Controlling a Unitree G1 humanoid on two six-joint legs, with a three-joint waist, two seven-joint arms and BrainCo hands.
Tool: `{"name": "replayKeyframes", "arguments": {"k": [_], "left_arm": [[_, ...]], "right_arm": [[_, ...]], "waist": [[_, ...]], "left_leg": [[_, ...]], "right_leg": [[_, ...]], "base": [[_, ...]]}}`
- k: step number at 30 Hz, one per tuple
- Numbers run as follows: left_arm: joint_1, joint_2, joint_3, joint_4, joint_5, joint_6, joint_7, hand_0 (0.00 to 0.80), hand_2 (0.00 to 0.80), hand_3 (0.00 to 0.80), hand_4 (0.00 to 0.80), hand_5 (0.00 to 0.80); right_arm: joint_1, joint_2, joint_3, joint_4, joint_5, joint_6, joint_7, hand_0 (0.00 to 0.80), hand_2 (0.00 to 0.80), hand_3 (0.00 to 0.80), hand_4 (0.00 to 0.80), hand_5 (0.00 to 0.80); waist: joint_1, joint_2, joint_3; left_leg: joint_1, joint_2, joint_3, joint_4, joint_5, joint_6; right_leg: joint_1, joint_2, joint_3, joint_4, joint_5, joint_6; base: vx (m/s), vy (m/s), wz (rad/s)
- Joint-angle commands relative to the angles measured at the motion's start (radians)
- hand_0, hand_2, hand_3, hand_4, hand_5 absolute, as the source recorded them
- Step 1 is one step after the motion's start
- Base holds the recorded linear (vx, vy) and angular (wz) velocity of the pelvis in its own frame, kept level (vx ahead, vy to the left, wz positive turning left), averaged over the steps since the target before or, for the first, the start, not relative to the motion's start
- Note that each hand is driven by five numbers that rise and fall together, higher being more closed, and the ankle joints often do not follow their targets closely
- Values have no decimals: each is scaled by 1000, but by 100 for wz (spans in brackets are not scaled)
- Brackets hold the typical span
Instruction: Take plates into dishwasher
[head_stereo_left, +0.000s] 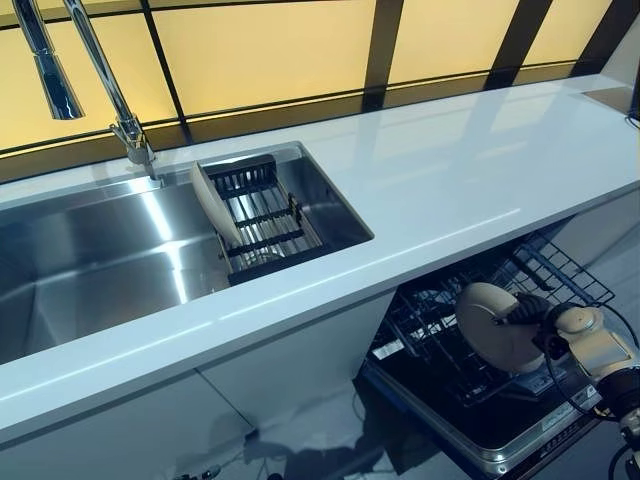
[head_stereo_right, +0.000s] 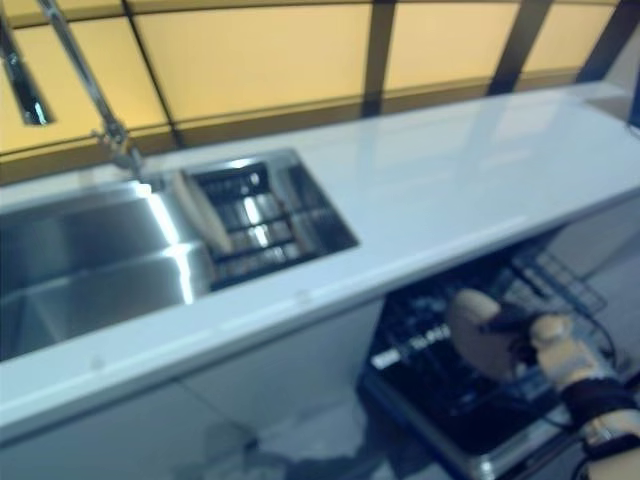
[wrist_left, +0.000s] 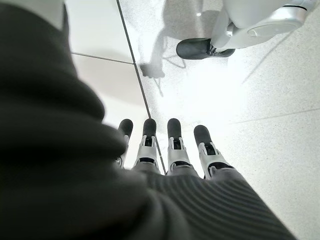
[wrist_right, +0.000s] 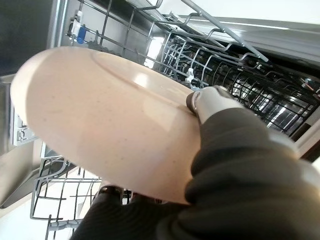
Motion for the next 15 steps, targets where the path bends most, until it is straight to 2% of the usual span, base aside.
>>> {"name": "replayKeyframes", "arguments": {"k": [1,15], "left_arm": [[-40,5,-14,15,-18,-10,-2,0,0,0,0,0],[-51,-11,-51,5,-28,-11,-5,0,0,0,0,0]], "right_arm": [[-107,18,33,53,-47,-9,-64,800,800,800,800,800],[-132,117,60,125,-45,11,-157,800,800,800,800,800]], "waist": [[33,-15,3],[41,15,12]], "left_leg": [[36,-72,-37,-2,-109,65],[29,-76,-50,-2,-103,62]], "right_leg": [[-26,53,-29,3,0,-2],[-30,49,-36,3,-6,-6]], "base": [[0,0,0],[-3,0,1]]}}
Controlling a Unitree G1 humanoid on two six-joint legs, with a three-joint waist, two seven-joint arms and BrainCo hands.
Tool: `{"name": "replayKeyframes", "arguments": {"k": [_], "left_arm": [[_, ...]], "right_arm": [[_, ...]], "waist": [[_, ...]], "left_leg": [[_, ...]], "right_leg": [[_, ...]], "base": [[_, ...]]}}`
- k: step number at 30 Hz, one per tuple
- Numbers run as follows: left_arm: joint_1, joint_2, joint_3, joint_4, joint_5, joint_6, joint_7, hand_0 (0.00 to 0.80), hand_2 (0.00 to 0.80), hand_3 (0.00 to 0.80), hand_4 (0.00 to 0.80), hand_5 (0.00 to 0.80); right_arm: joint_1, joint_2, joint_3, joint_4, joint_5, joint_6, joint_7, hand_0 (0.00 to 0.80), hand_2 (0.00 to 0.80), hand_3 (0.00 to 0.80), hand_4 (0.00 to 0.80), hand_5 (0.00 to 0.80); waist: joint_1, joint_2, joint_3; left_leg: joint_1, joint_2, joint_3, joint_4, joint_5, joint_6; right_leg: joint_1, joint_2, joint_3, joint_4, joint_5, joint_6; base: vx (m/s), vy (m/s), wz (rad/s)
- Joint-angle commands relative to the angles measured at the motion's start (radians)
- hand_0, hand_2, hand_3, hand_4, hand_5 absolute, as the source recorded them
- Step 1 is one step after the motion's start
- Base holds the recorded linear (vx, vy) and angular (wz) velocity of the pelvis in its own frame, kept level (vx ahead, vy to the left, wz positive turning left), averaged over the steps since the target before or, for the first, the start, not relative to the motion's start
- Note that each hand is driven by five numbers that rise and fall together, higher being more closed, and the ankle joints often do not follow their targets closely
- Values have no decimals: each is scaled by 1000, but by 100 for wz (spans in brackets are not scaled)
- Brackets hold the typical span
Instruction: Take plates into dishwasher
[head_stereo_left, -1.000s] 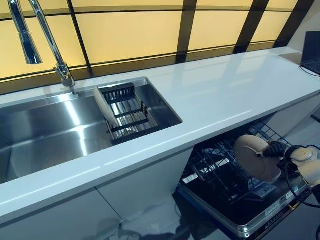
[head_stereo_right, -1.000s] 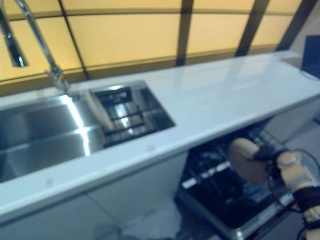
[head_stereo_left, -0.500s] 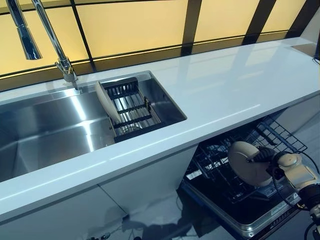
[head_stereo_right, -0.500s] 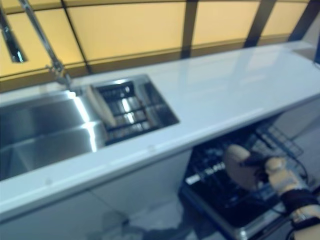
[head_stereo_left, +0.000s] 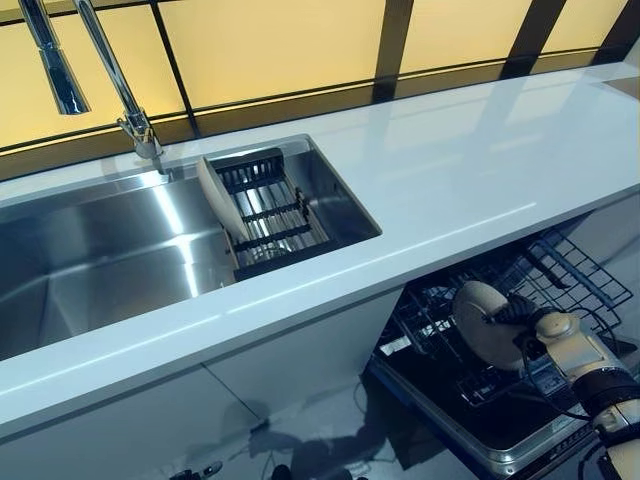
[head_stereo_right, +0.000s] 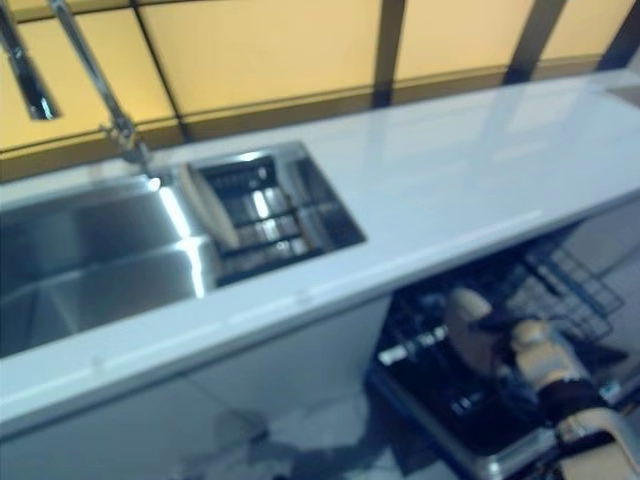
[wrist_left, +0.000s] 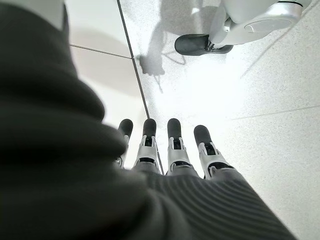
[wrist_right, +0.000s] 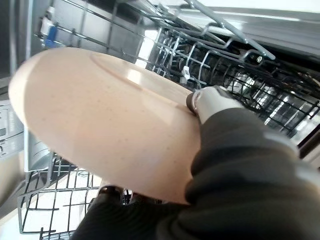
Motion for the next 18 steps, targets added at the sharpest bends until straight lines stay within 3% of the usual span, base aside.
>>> {"name": "replayKeyframes", "arguments": {"k": [1,18], "left_arm": [[-49,-9,-49,24,-28,-12,-3,0,0,0,0,0],[-63,-15,-60,36,-32,-14,1,0,0,0,0,0]], "right_arm": [[-90,20,60,56,-19,-7,-16,800,800,800,800,800],[-122,105,111,209,-67,-50,-9,800,800,800,800,800]], "waist": [[25,-8,-6],[46,6,5]], "left_leg": [[37,-75,-38,-2,-110,62],[29,-80,-55,-2,-102,62]], "right_leg": [[-23,49,-26,4,-6,-6],[-26,44,-40,4,-6,-9]], "base": [[-1,-1,10],[0,0,1]]}}
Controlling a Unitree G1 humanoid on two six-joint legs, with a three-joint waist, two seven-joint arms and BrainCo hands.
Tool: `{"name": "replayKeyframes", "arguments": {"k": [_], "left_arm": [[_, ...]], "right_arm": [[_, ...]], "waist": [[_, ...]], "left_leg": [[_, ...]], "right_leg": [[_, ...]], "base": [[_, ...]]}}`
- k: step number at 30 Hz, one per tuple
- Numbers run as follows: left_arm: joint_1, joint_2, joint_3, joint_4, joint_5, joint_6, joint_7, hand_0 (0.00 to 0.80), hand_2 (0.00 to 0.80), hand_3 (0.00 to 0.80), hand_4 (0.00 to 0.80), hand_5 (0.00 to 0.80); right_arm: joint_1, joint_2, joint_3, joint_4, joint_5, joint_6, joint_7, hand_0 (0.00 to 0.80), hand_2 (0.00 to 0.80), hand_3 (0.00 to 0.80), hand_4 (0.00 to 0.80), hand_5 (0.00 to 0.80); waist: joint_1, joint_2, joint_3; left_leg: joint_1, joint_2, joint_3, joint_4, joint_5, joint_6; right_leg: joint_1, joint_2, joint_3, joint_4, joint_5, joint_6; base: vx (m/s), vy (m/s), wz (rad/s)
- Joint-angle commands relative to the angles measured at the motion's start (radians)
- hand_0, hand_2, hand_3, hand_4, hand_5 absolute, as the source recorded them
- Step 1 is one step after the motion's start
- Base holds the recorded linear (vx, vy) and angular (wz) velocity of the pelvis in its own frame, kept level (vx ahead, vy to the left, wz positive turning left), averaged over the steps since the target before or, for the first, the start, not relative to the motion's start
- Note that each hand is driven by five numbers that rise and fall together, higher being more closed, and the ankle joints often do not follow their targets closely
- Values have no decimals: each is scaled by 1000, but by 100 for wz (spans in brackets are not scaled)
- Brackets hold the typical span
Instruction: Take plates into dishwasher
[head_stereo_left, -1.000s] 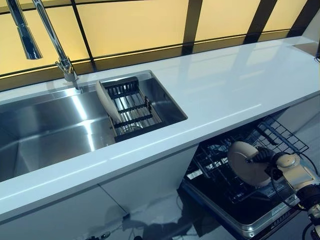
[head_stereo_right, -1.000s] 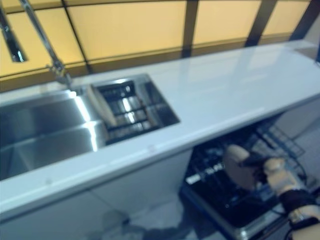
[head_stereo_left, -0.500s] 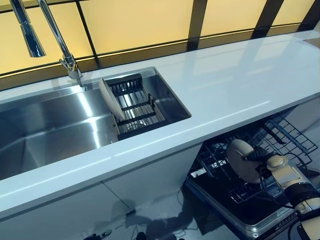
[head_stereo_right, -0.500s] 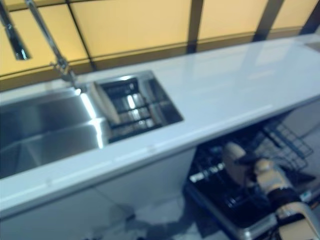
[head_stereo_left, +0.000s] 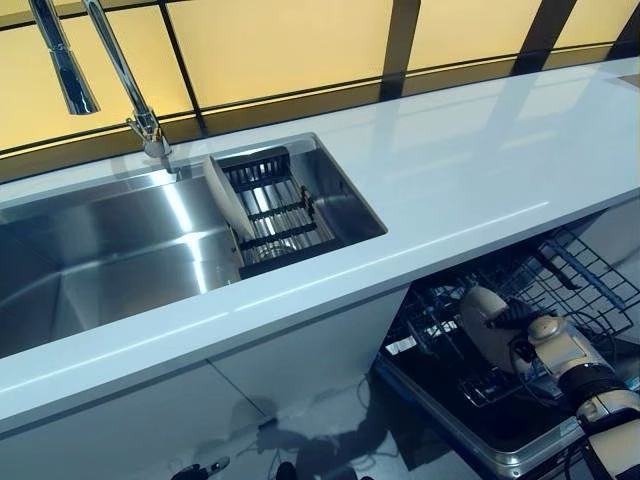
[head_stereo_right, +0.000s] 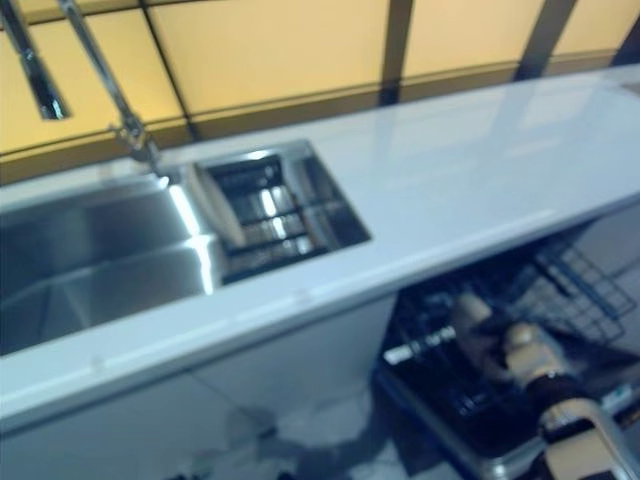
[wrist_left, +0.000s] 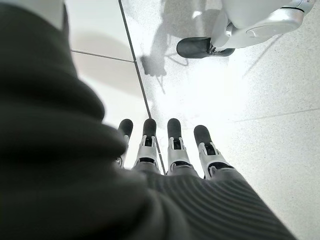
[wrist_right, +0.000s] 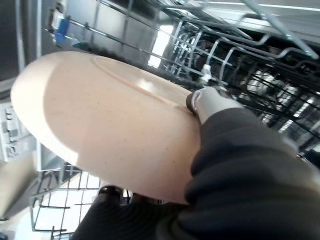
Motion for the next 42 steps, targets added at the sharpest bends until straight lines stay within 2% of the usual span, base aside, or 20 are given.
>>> {"name": "replayKeyframes", "arguments": {"k": [1,18,25,26,28,29,38,42], "left_arm": [[-57,3,-33,50,-25,-14,0,0,0,0,0,0],[-79,-2,-62,53,-29,-20,0,0,0,0,0,0],[-81,1,-62,50,-31,-15,-3,0,0,0,0,0],[-82,0,-61,48,-28,-15,-3,0,0,0,0,0],[-84,-1,-58,51,-25,-18,-3,0,0,0,0,0],[-86,-2,-58,52,-25,-16,-1,0,0,0,0,0],[-82,1,-47,44,-18,-5,3,0,0,0,0,0],[-68,9,-26,41,-16,-1,7,0,0,0,0,0]], "right_arm": [[-78,57,67,65,-10,-43,37,800,800,800,800,800],[-92,116,94,193,-37,-81,8,800,800,800,800,800],[-95,121,98,193,-28,-73,-1,800,800,800,800,800],[-94,119,95,187,-29,-72,-1,618,618,618,618,618],[-90,120,93,176,-30,-69,-10,75,75,75,75,75],[-90,119,92,169,-33,-65,-7,0,0,0,0,0],[-71,77,88,75,-67,-24,27,0,0,0,0,0],[-54,27,70,-35,-67,36,62,0,0,0,0,0]], "waist": [[44,-9,-3],[59,8,7],[58,13,12],[57,12,12],[55,10,12],[53,9,12],[42,-9,10],[33,-24,13]], "left_leg": [[29,-80,-38,-2,-106,63],[9,-86,-53,-2,-97,64],[6,-87,-53,-2,-94,62],[6,-86,-53,-2,-94,61],[7,-86,-52,-2,-94,61],[7,-86,-51,-2,-94,61],[15,-80,-42,-2,-96,61],[28,-77,-36,-2,-100,60]], "right_leg": [[-37,43,-23,4,-4,-7],[-54,37,-31,4,0,-8],[-58,37,-32,4,2,-9],[-58,37,-31,4,2,-9],[-57,38,-29,4,3,-8],[-57,38,-28,4,3,-8],[-50,44,-22,4,5,-7],[-39,48,-15,4,5,-6]], "base": [[0,0,0],[-5,-5,3],[-3,0,0],[0,0,0],[0,0,0],[0,0,0],[0,0,0],[0,0,0]]}}
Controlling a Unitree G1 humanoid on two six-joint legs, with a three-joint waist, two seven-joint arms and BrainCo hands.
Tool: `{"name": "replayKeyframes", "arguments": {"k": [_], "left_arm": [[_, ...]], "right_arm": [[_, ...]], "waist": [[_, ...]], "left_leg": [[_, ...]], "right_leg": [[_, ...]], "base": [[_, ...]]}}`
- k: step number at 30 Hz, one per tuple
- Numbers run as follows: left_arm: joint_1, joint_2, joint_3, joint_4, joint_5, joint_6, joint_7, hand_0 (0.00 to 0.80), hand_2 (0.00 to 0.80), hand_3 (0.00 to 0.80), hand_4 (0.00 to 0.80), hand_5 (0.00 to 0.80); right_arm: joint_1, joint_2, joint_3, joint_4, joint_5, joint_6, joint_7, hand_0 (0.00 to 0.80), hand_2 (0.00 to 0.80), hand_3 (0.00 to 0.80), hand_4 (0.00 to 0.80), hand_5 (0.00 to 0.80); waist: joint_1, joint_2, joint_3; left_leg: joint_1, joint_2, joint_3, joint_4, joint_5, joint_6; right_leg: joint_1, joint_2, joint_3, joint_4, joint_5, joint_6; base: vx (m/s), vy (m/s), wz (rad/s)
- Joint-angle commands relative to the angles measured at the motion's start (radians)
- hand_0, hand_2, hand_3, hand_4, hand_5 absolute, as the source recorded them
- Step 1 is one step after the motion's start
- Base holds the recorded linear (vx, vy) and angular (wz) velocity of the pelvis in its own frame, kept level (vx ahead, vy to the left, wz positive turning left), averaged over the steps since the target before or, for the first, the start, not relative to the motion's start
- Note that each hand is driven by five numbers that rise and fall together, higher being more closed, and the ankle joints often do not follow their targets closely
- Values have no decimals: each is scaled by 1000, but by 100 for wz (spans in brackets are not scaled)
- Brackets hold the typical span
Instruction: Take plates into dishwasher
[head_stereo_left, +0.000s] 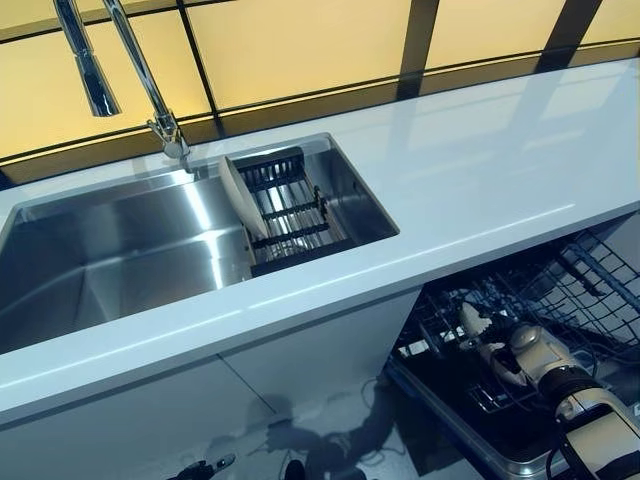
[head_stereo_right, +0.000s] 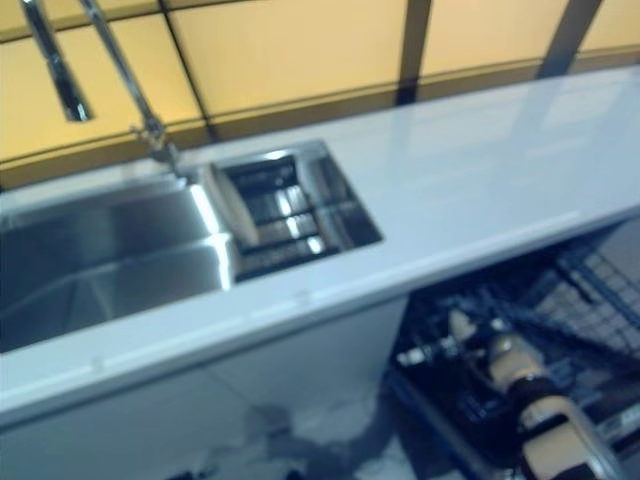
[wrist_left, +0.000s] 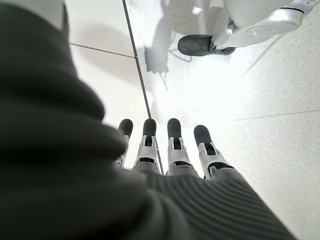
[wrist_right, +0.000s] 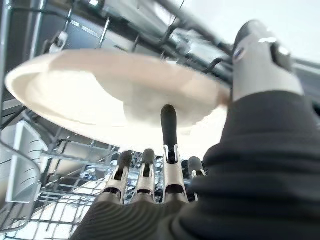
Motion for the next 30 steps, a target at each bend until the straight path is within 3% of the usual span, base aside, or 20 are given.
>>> {"name": "replayKeyframes", "arguments": {"k": [1,4,17,22,27,30], "left_arm": [[-53,18,-1,41,-7,-1,6,0,0,0,0,0],[-42,23,19,32,-3,7,10,0,0,0,0,0],[-8,30,81,53,27,2,4,0,0,0,0,0],[-1,34,93,67,28,-3,0,0,0,0,0,0],[-4,38,98,80,20,-6,1,0,0,0,0,0],[-8,42,78,85,16,-8,4,0,0,0,0,0]], "right_arm": [[-25,-52,3,-90,-1,43,27,0,0,0,0,0],[11,-100,-32,-199,13,100,50,0,0,0,0,0],[73,-378,-202,-348,-14,139,235,0,0,0,0,0],[62,-471,-235,-326,-12,140,279,0,0,0,0,0],[44,-531,-241,-258,9,210,320,0,0,0,0,0],[-17,-578,-218,-132,-41,175,266,0,0,0,0,0]], "waist": [[8,-49,27],[-4,-64,25],[-39,-124,-19],[-45,-139,-39],[-44,-151,-49],[-31,-157,-52]], "left_leg": [[56,-76,-8,-2,-111,63],[65,-72,0,-2,-114,62],[96,-60,39,-2,-130,63],[101,-57,51,-2,-134,63],[103,-56,54,-2,-135,63],[106,-57,48,-2,-135,63]], "right_leg": [[-21,47,13,3,7,-2],[-14,51,22,3,9,-2],[13,60,46,3,7,4],[18,63,54,3,6,6],[19,63,54,3,5,5],[24,62,45,3,5,5]], "base": [[0,0,0],[0,0,0],[22,24,-4],[25,30,-10],[8,20,-11],[0,0,0]]}}
